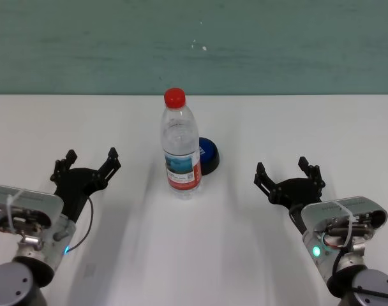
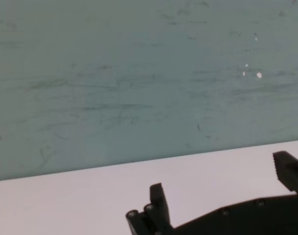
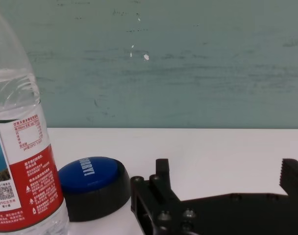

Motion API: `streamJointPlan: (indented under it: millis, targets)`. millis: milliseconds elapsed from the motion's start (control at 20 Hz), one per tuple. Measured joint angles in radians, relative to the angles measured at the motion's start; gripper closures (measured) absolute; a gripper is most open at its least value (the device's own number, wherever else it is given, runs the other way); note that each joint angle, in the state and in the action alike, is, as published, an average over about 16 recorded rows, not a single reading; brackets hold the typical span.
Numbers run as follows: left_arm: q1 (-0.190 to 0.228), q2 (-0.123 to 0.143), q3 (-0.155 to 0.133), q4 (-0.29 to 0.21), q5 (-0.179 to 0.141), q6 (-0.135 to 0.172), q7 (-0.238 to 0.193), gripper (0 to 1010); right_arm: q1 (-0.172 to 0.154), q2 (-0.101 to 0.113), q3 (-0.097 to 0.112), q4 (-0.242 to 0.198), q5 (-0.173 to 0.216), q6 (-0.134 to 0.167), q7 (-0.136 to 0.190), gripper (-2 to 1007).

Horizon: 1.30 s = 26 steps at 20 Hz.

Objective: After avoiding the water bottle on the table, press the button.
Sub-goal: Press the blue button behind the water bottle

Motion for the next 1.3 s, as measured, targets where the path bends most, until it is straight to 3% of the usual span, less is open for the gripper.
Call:
streamJointPlan:
  millis: [1300]
  targets:
    - [0.0, 0.0, 0.0, 0.0, 0.0, 0.0, 0.0, 0, 0.0, 0.0, 0.0, 0.0, 0.0, 0.0, 0.0, 1]
